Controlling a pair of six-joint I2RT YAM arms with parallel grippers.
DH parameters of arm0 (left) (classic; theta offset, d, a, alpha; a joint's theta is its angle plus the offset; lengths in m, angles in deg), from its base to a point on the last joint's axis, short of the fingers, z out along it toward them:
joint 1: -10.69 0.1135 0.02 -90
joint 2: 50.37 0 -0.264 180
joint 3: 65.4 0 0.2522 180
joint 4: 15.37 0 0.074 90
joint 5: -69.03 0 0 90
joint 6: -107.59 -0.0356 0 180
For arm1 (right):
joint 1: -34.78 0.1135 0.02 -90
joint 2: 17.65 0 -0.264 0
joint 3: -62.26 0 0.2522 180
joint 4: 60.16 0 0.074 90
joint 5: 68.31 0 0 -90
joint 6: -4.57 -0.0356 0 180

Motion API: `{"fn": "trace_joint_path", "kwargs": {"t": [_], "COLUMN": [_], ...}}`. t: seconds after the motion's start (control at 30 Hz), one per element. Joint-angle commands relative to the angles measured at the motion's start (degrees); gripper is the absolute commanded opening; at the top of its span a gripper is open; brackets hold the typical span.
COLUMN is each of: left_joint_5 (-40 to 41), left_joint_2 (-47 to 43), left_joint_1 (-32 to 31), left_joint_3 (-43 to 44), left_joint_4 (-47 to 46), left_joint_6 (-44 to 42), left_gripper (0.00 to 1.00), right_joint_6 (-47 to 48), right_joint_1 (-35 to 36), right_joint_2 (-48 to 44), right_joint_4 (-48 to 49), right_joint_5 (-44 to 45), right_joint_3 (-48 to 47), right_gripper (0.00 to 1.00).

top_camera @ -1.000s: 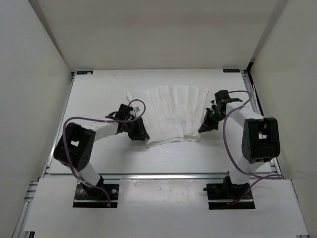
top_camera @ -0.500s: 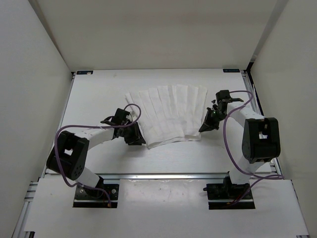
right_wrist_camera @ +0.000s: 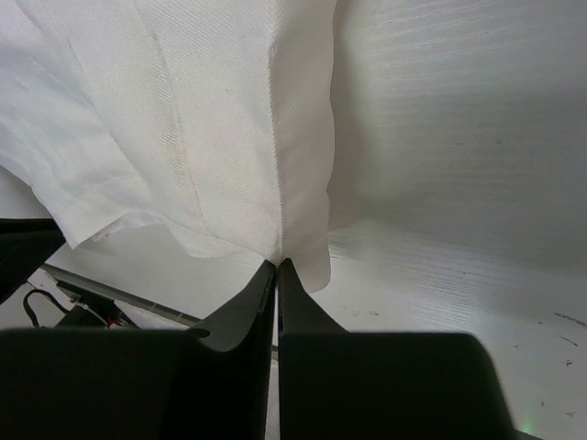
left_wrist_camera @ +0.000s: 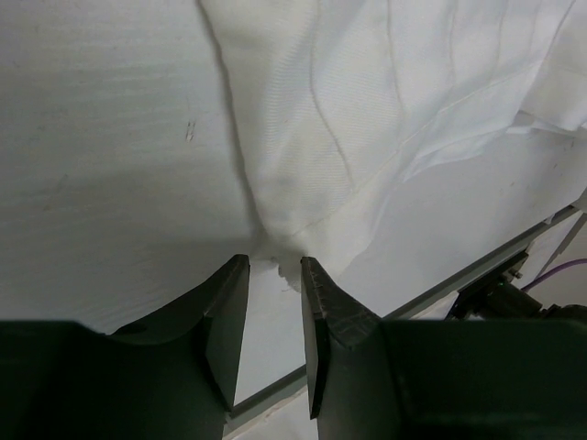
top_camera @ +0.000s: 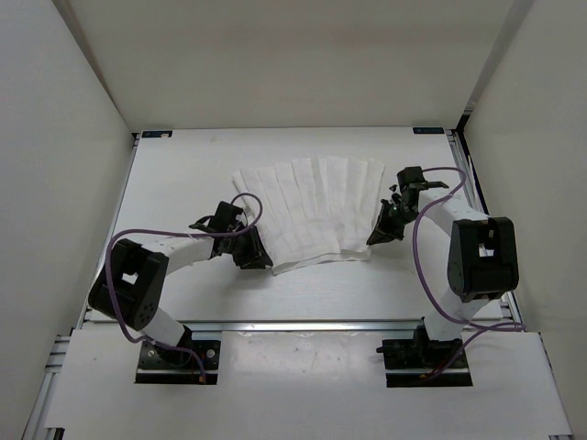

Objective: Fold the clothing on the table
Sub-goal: Flatten the skirt out

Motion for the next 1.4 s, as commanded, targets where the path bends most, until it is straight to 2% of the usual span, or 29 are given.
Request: {"fn": "trace_joint_path", "kwargs": {"t": [0.0,0.5,0.7,0.8,0.9,1.1,1.17,1.2,1.23,1.27,1.3,1.37], "left_joint_5": [-0.09,0.01,5.09,12.46,15.46,19.86,19.95,18.39,18.37,18.63,19.59,19.34], "left_joint_2": [-0.12,3.92,7.61,8.93,9.29,11.48,12.71,13.41,13.16,13.33,12.98,12.01], "left_joint_1": [-0.10,-3.26,-6.78,-9.75,-10.29,-12.92,-13.37,-12.93,-12.93,-12.76,-12.23,-11.35], "left_joint_3": [1.73,2.33,7.15,10.59,12.09,13.67,13.24,11.84,11.83,11.13,10.34,9.64], "left_joint_4": [-1.42,-3.44,1.54,5.95,8.41,9.83,9.74,8.61,8.60,8.25,7.81,7.11], "left_joint_6": [0.51,1.22,-3.42,-7.56,-9.24,-12.31,-12.84,-13.45,-13.46,-13.37,-13.55,-13.54], "left_gripper": [0.40,0.40,0.41,0.42,0.42,0.37,0.34,0.23,0.23,0.05,0.00,0.00], "right_joint_6": [0.05,-0.12,-0.56,-1.17,-1.96,-2.06,-1.88,-2.23,-2.23,-2.23,-2.23,-2.41], "right_joint_1": [0.18,0.18,0.88,0.80,0.97,0.27,0.09,-0.17,-0.17,-0.69,-0.61,-0.52], "right_joint_2": [-1.37,-1.63,-2.42,-3.65,-4.44,-5.06,-4.88,-6.01,-6.02,-6.28,-6.72,-6.99], "right_joint_4": [-0.26,-1.14,-1.05,-0.08,0.53,0.18,-0.08,0.09,-0.26,-0.09,-0.08,-0.09], "right_joint_5": [-0.20,-0.12,-0.38,-0.99,-1.25,-1.17,-1.00,-1.08,-1.52,-1.61,-1.44,-1.44], "right_joint_3": [-0.19,-0.81,-0.02,0.52,1.22,1.39,1.22,1.57,1.57,1.57,1.57,1.74], "right_gripper": [0.00,0.00,0.00,0.00,0.00,0.00,0.00,0.00,0.00,0.00,0.00,0.00]}}
